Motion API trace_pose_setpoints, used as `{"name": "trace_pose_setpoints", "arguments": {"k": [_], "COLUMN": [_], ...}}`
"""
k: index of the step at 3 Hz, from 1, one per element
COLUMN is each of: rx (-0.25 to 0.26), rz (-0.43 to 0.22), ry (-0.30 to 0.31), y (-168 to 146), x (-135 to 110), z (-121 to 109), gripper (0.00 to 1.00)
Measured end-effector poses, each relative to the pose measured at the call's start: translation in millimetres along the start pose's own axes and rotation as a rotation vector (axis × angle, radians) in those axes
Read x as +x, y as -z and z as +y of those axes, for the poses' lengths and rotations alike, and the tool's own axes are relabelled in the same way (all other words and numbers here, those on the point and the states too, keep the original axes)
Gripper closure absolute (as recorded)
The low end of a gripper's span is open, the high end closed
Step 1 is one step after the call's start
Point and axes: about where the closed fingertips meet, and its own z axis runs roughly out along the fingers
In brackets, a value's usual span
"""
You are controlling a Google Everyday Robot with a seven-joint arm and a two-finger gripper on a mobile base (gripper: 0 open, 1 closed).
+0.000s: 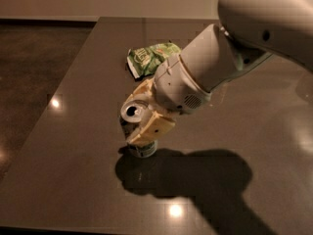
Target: Move 7up can near orange can
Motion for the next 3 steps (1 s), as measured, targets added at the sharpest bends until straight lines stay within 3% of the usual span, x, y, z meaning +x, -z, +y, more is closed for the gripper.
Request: {"name": "trace_pose_setpoints", "arguments": {"k": [1,3], "rx": [0.093,0.274], "rz": [0.049,0.144], "ry": [-0.046,-0.234], "y": [35.2,109.2], "x": [23.2,87.3], "z": [-28.7,-103.6], "gripper": [1.0,1.0]}}
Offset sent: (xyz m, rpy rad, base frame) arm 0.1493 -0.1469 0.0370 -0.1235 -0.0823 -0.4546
